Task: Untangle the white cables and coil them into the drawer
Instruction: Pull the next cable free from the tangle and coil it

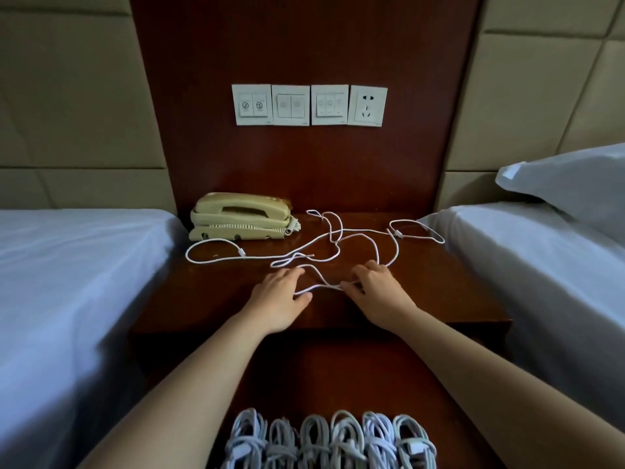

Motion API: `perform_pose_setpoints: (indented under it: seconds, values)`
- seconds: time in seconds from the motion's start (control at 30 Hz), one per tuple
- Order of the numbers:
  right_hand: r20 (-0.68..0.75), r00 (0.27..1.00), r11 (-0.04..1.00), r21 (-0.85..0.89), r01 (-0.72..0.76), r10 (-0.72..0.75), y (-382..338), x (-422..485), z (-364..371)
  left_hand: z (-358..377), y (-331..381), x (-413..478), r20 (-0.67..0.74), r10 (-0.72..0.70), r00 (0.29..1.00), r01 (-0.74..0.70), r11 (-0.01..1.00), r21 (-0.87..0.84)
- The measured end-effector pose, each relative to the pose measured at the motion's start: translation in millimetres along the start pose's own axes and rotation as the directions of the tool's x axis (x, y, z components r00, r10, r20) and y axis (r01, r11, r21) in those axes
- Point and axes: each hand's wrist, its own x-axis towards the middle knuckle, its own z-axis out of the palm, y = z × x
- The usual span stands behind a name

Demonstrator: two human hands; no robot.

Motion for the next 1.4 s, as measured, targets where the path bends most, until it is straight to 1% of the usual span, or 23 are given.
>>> perform_pose_setpoints:
  seconds: [0.07, 0.13, 0.2, 0.27, 0.37, 0.47, 0.53, 0.6, 0.67, 0.73, 0.83, 0.9, 0.97, 1.03, 1.1, 1.13, 1.17, 1.23, 1.3, 1.4]
  values:
    - [-0.041, 0.999, 0.998, 0.061, -0.013, 0.016, 2, 1, 0, 1, 5, 1, -0.03, 0.022, 0.999, -0.024, 0.998, -0.062]
    - [-0.101, 0.995, 0.987, 0.161, -0.006, 0.023, 2, 0, -4, 1, 9, 1, -0.072, 0.051, 0.996, -0.058, 0.993, -0.106]
    - [-0.207, 0.978, 0.969, 0.245, 0.045, 0.007, 1, -4, -11, 0, 13, -1, -0.093, 0.074, 0.993, -0.086, 0.986, -0.143]
    - [-0.309, 0.951, 0.956, 0.273, 0.108, -0.02, 3, -10, -19, 0, 16, -4, -0.056, 0.093, 0.994, -0.101, 0.982, -0.159]
    - [-0.384, 0.92, 0.947, 0.262, 0.187, -0.075, 9, -16, -24, 1, 19, -7, 0.062, 0.086, 0.994, -0.08, 0.992, -0.093]
    - [-0.41, 0.912, 0.95, 0.271, 0.155, -0.032, 23, -17, -25, 2, 22, -8, 0.11, 0.059, 0.992, -0.053, 0.997, -0.05]
    - [-0.423, 0.906, 0.949, 0.29, 0.128, 0.007, 31, -16, -27, 1, 23, -7, 0.078, 0.042, 0.996, -0.038, 0.998, -0.04]
    - [-0.437, 0.898, 0.949, 0.299, 0.103, 0.04, 38, -13, -28, 0, 23, -5, -0.019, 0.011, 1.0, -0.011, 1.0, -0.005]
    - [-0.421, 0.904, 0.954, 0.295, 0.057, 0.077, 44, -11, -28, -2, 19, -2, -0.131, -0.04, 0.991, 0.048, 0.997, 0.056]
    - [-0.391, 0.916, 0.962, 0.273, 0.019, 0.093, 48, -9, -26, -2, 14, 2, -0.177, -0.097, 0.979, 0.115, 0.989, 0.096]
    - [-0.312, 0.949, 0.977, 0.213, 0.015, 0.054, 53, -8, -20, 3, 8, 5, -0.126, -0.17, 0.977, 0.185, 0.975, 0.124]
    - [-0.252, 0.966, 0.978, 0.206, -0.012, 0.065, 54, -8, -15, 6, 5, 7, -0.107, -0.207, 0.972, 0.22, 0.968, 0.125]
    - [-0.245, 0.958, 0.972, 0.216, -0.093, 0.147, 54, -6, -12, 6, 2, 10, -0.131, -0.222, 0.966, 0.234, 0.968, 0.093]
    - [-0.258, 0.927, 0.955, 0.188, -0.229, 0.273, 56, -6, -11, 2, 0, 10, -0.172, -0.216, 0.961, 0.232, 0.97, 0.074]
    - [-0.263, 0.894, 0.929, 0.017, -0.37, 0.362, 55, -9, -13, 0, -1, 8, -0.174, -0.194, 0.965, 0.212, 0.973, 0.091]
    - [-0.254, 0.888, 0.909, -0.063, -0.412, 0.385, 53, -11, -14, -1, -1, 6, -0.162, -0.18, 0.97, 0.197, 0.976, 0.096]
    - [-0.237, 0.883, 0.895, -0.09, -0.436, 0.406, 50, -12, -16, -1, -1, 4, -0.154, -0.167, 0.974, 0.181, 0.98, 0.085]
    - [-0.189, 0.861, 0.877, 0.002, -0.48, 0.471, 43, -11, -20, -5, -1, 1, -0.185, -0.142, 0.972, 0.143, 0.99, -0.005]
    - [-0.125, 0.829, 0.838, 0.127, -0.531, 0.545, 41, -6, -23, -12, -2, -2, -0.277, -0.118, 0.954, 0.078, 0.985, -0.152]
    - [-0.039, 0.802, 0.787, 0.228, -0.574, 0.596, 41, 2, -27, -26, -5, -9, -0.392, -0.138, 0.909, -0.011, 0.935, -0.354]
